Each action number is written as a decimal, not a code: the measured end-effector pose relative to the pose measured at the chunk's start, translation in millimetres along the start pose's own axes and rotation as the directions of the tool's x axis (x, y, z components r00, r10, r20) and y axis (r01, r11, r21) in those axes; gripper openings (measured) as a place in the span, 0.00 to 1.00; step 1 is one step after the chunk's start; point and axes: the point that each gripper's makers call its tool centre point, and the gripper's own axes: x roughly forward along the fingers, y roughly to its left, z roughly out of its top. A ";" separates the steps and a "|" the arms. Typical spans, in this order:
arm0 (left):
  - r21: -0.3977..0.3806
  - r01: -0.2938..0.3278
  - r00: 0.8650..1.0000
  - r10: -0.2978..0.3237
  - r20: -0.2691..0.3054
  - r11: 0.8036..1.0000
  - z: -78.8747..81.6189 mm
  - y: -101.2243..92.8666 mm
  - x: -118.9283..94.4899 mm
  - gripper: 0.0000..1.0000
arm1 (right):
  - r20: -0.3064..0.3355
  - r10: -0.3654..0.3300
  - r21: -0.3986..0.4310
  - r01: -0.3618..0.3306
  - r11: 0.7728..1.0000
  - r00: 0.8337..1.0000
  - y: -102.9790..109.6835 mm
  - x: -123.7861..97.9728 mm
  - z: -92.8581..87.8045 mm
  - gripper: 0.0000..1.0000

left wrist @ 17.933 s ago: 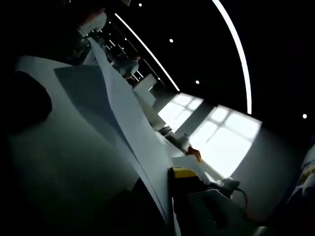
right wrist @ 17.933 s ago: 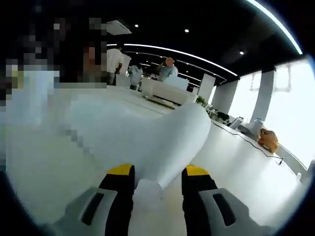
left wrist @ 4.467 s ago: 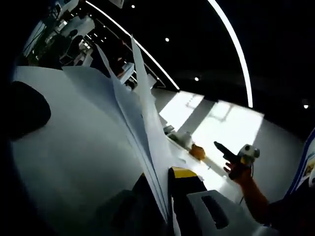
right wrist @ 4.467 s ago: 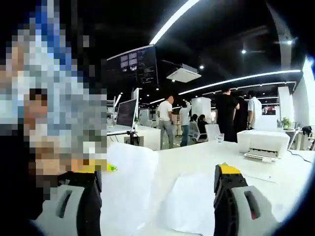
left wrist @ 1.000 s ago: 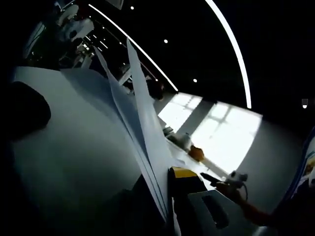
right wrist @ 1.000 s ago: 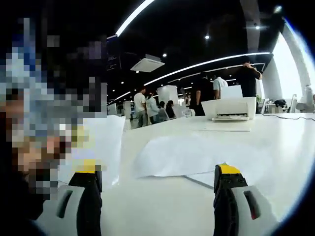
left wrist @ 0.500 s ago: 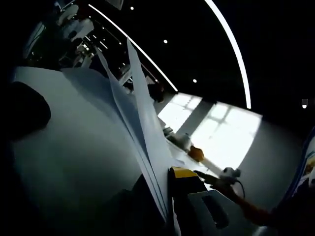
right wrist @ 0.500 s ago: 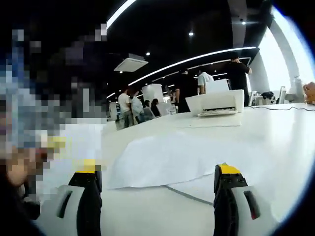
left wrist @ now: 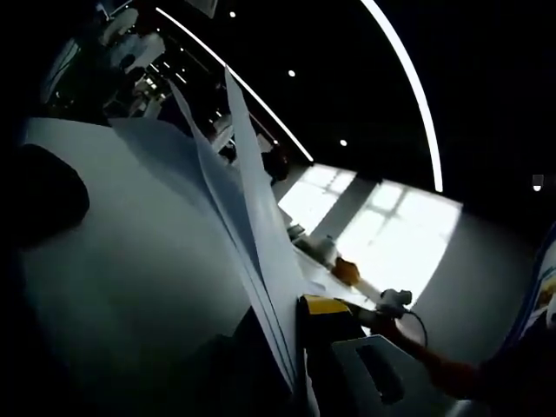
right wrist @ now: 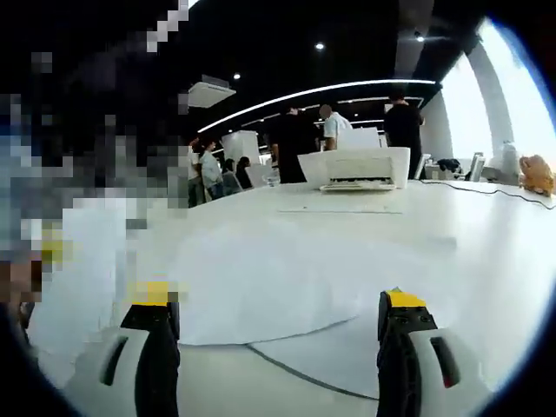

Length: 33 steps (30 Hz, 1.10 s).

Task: Organize the stack of printing papers by aligning and flattening the scattered papers on the table

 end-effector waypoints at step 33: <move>0.018 -0.009 1.000 0.009 -0.002 1.000 -9.7 -14.4 -1.8 0.07 | -0.073 -0.167 -0.067 0.162 0.984 0.983 -28.0 11.3 -11.3 0.90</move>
